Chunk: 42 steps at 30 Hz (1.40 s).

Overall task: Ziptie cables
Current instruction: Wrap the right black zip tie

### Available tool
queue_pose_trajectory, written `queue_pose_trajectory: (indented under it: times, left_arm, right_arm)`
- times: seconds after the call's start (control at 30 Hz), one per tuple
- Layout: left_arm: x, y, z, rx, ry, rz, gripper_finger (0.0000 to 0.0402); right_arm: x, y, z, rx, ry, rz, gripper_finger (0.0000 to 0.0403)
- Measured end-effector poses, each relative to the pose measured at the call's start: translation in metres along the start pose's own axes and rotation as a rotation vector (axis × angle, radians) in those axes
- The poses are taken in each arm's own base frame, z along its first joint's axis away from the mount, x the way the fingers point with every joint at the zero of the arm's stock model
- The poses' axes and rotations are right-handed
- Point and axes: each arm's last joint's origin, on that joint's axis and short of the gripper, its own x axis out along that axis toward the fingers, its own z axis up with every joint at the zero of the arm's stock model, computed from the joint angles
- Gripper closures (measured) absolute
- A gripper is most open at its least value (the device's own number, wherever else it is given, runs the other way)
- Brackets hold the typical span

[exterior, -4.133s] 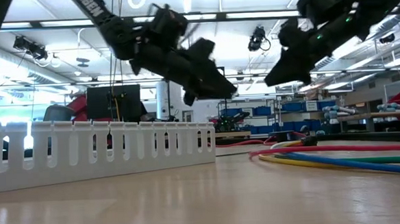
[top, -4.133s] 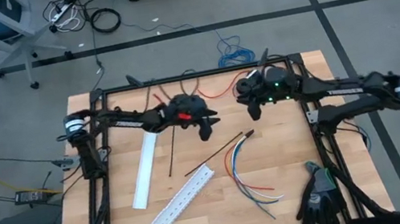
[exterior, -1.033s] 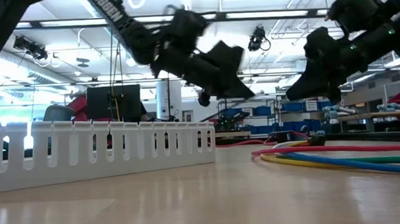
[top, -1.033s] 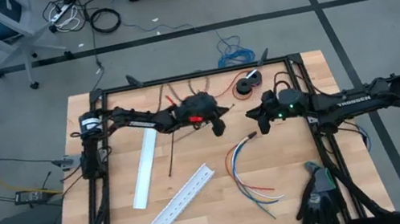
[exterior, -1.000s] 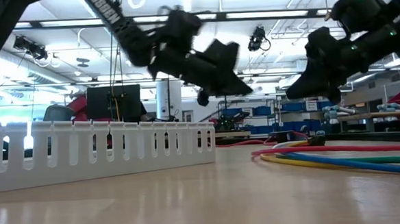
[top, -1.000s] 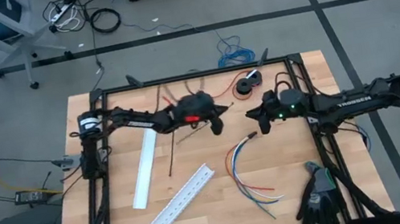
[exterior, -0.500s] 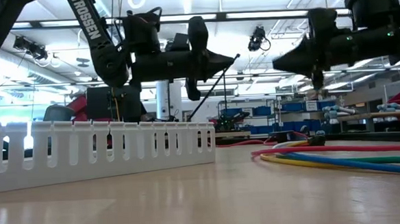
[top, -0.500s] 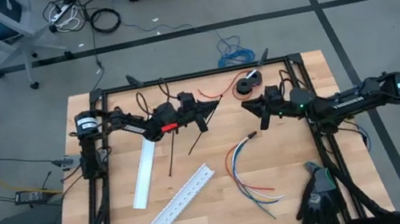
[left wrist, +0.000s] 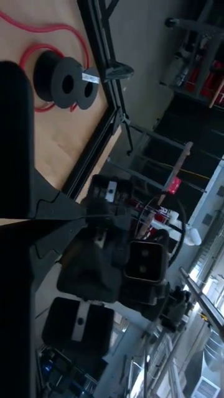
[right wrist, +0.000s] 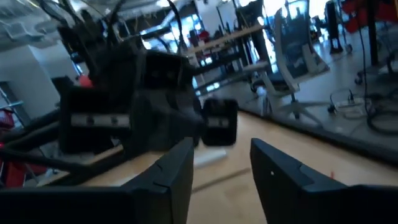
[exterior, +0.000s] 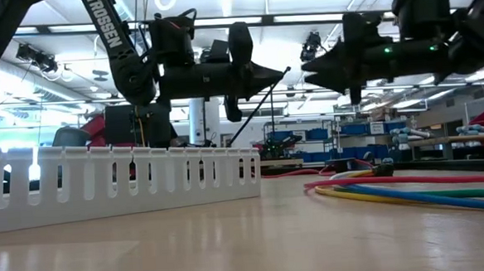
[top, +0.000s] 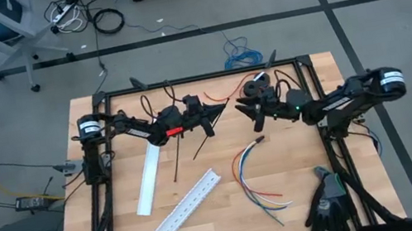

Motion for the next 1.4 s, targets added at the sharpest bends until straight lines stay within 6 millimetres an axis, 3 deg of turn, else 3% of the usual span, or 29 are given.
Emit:
queue_pose_trajectory:
  times: [0.6, 0.77, 0.97, 1.4]
  left_arm:
    - [0.0, -0.001, -0.002, 0.007, 0.03, -0.04, 0.0401]
    - [0.0, -0.001, -0.002, 0.006, 0.034, -0.037, 0.0401]
    - [0.0, 0.0, -0.003, 0.006, 0.037, -0.029, 0.0401]
    - [0.0, 0.006, -0.003, 0.006, 0.09, -0.068, 0.0362]
  right_arm:
    - [0.03, -0.013, 0.004, -0.028, 0.028, 0.104, 0.0277]
    - [0.031, -0.015, 0.006, -0.043, 0.022, 0.104, 0.0307]
    - [0.031, -0.017, 0.006, -0.06, 0.029, 0.121, 0.0392]
    - [0.03, -0.022, 0.007, -0.041, 0.068, 0.197, 0.0401]
